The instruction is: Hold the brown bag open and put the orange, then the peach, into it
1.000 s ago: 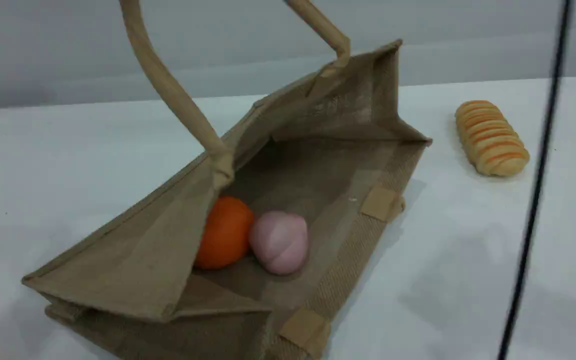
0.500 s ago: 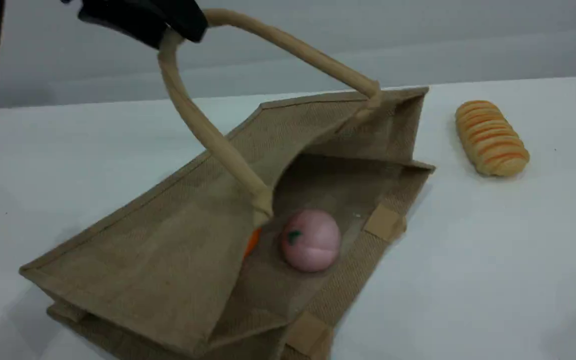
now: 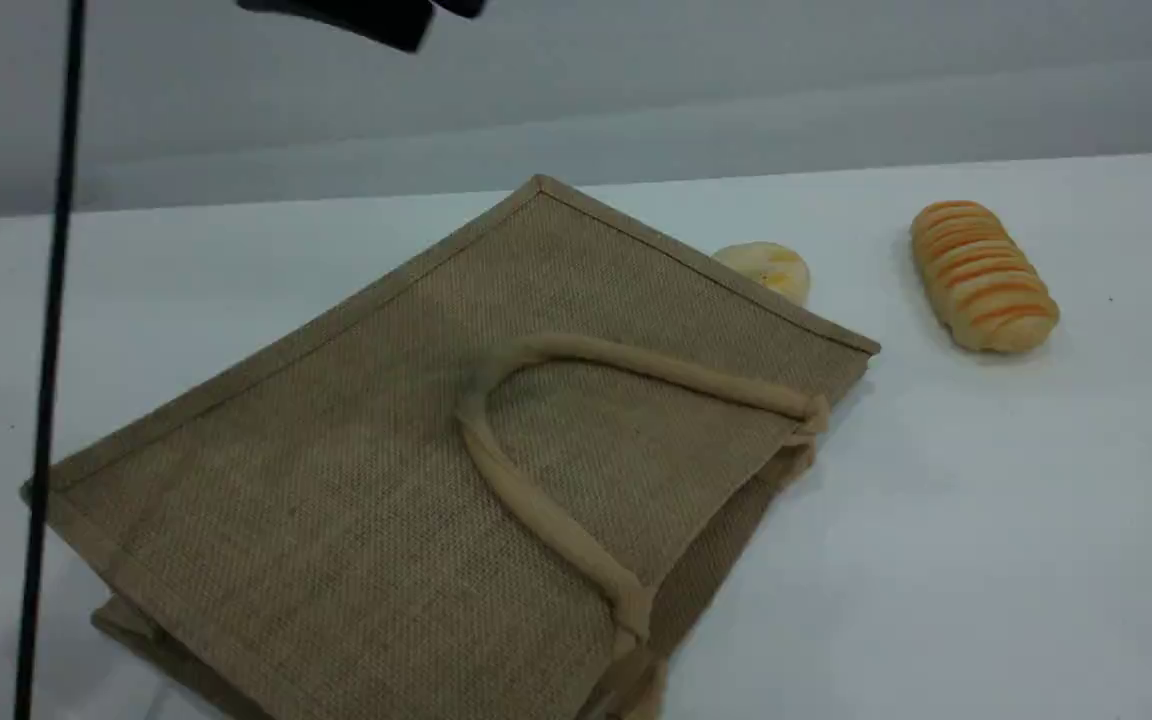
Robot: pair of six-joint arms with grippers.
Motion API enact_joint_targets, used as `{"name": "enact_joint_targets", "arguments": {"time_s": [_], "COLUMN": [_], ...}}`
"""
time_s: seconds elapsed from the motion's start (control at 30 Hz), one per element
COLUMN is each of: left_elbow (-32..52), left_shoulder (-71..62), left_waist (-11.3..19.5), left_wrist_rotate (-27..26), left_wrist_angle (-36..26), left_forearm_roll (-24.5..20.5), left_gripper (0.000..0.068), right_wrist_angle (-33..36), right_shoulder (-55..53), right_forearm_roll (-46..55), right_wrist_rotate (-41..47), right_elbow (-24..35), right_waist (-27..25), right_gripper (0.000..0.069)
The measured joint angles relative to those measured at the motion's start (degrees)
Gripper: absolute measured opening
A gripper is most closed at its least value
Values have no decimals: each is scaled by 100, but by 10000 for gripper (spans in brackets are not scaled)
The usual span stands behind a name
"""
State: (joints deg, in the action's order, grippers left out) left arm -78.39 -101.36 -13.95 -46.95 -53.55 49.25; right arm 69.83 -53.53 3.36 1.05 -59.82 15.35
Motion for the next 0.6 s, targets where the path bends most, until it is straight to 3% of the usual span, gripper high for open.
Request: {"name": "enact_joint_targets", "arguments": {"time_s": [0.13, 0.27, 0.5, 0.6], "left_elbow": [0, 0, 0, 0], "left_shoulder": [429, 942, 1742, 1968], "left_waist": [0, 0, 0, 5], "left_wrist_rotate": [448, 708, 1316, 1385], "left_wrist_angle": [-54, -264, -656, -927], "left_forearm_roll": [-828, -1303, -1976, -1980], "left_gripper": [457, 457, 457, 457], "right_wrist_angle": [-233, -639, -1045, -1167], "right_shoulder": [412, 1080, 2652, 3413], "right_forearm_roll": [-51, -150, -336, -336], "right_wrist_rotate": [12, 17, 17, 17], "right_elbow": [674, 1406, 2365, 2615], "right_waist": [0, 0, 0, 0], "right_gripper": [380, 380, 380, 380]}}
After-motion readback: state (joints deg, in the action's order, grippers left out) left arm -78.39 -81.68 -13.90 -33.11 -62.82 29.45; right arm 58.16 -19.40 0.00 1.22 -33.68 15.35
